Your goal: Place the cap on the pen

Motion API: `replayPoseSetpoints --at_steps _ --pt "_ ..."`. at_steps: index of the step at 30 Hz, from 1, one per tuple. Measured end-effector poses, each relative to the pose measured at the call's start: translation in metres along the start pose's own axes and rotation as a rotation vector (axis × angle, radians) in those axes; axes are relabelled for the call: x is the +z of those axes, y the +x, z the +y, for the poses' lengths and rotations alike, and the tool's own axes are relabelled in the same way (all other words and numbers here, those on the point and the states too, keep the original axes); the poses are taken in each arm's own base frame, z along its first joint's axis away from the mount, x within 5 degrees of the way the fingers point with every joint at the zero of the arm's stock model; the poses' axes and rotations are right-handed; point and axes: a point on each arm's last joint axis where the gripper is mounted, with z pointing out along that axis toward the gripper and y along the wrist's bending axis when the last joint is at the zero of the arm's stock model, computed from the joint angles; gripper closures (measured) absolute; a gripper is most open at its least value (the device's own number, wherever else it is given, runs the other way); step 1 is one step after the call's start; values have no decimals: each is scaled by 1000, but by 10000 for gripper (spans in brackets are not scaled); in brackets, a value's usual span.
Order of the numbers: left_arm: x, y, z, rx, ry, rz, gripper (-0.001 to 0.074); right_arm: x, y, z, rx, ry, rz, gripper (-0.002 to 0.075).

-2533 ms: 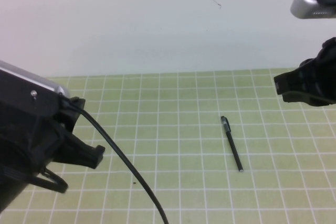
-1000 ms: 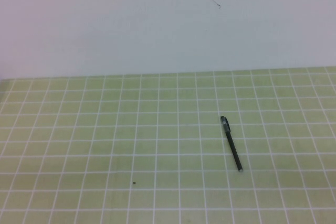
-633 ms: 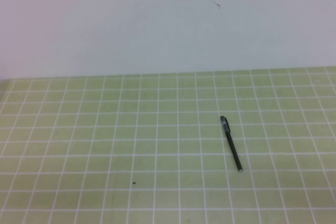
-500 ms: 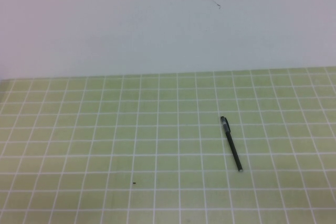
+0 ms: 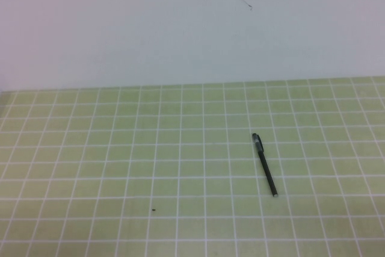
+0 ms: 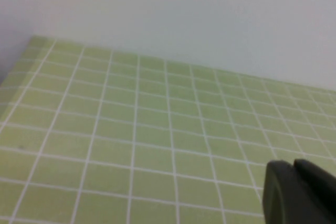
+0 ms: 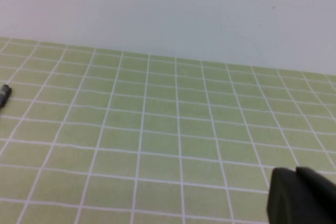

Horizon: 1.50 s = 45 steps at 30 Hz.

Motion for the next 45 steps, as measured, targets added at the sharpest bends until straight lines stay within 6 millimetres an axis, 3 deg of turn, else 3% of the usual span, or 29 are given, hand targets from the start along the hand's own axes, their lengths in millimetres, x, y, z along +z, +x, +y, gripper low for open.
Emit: replayPoseSetpoints --at_steps 3,13,45 --pt "0 3 5 -42 -53 33 735 0 0 0 1 0 0 713" --pt "0 4 6 149 -60 44 735 0 0 0 2 -2 2 713" --pt "0 3 5 126 -56 40 735 0 1 -2 10 38 10 713"
